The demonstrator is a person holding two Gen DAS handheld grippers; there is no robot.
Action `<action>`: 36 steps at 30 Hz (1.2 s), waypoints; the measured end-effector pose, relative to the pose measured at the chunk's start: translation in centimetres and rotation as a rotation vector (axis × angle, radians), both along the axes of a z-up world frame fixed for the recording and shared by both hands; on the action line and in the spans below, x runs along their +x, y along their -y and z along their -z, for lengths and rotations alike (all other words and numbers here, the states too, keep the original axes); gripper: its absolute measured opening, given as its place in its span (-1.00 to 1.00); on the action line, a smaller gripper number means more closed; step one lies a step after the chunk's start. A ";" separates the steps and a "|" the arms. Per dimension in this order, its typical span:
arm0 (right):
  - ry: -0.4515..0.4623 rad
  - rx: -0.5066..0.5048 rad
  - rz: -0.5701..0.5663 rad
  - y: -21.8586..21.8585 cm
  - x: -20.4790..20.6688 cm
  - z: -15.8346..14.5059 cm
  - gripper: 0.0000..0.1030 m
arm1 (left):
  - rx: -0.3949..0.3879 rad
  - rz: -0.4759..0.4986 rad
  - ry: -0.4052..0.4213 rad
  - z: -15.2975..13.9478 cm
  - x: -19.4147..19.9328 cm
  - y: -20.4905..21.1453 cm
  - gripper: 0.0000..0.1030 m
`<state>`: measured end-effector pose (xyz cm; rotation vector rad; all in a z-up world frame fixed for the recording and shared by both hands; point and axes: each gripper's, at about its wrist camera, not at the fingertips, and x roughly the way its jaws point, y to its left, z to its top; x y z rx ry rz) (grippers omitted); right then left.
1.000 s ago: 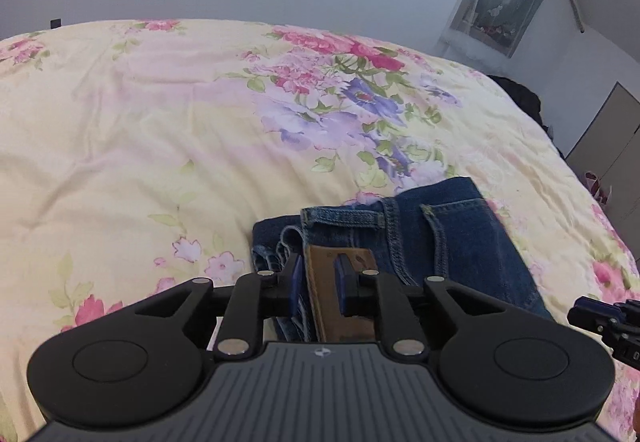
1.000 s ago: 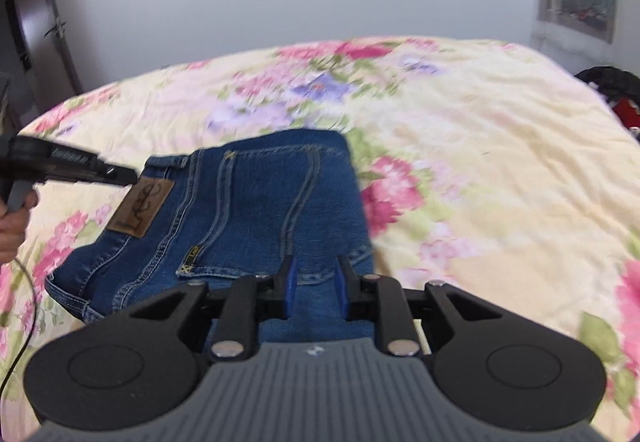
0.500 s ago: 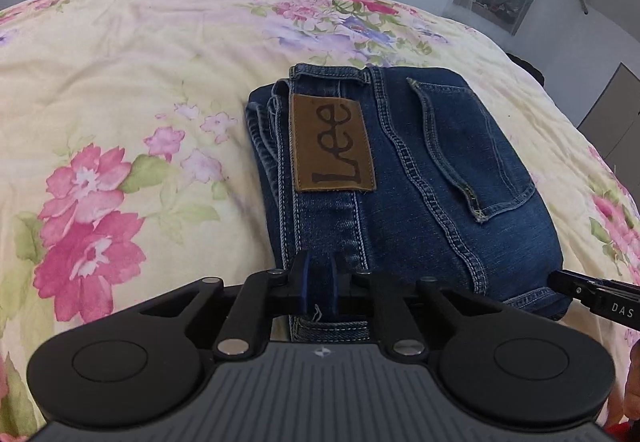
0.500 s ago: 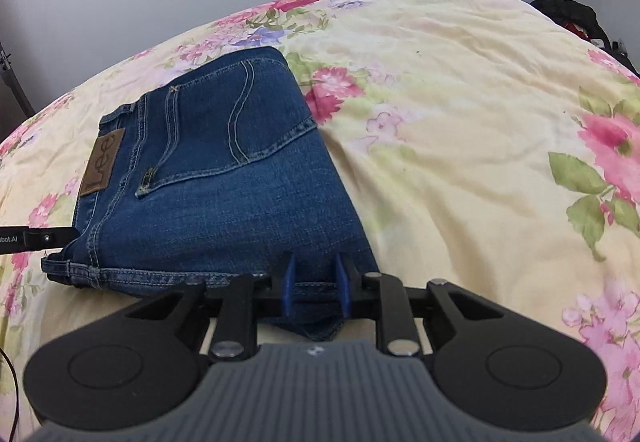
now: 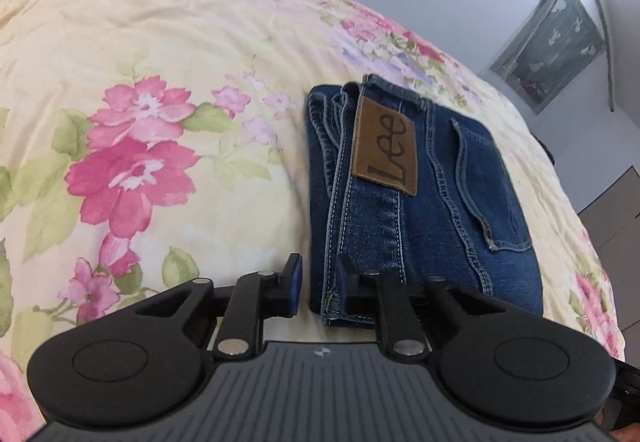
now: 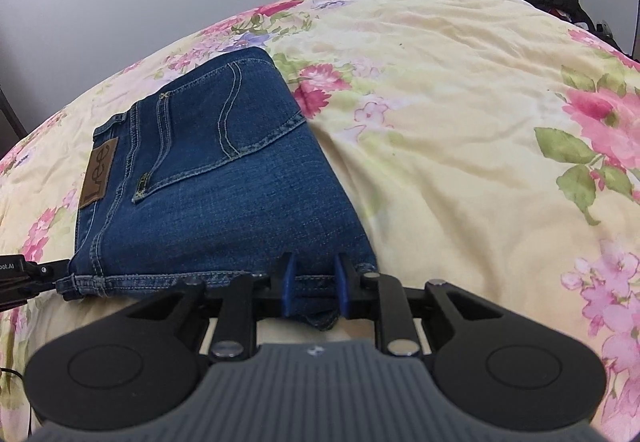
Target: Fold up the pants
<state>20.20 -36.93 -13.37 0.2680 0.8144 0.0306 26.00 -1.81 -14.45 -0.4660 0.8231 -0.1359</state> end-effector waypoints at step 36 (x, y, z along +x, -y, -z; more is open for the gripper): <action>-0.132 0.625 -0.181 6.1 18.1 4.4 -0.11 | -0.316 0.081 -0.050 3.4 12.3 -1.3 0.53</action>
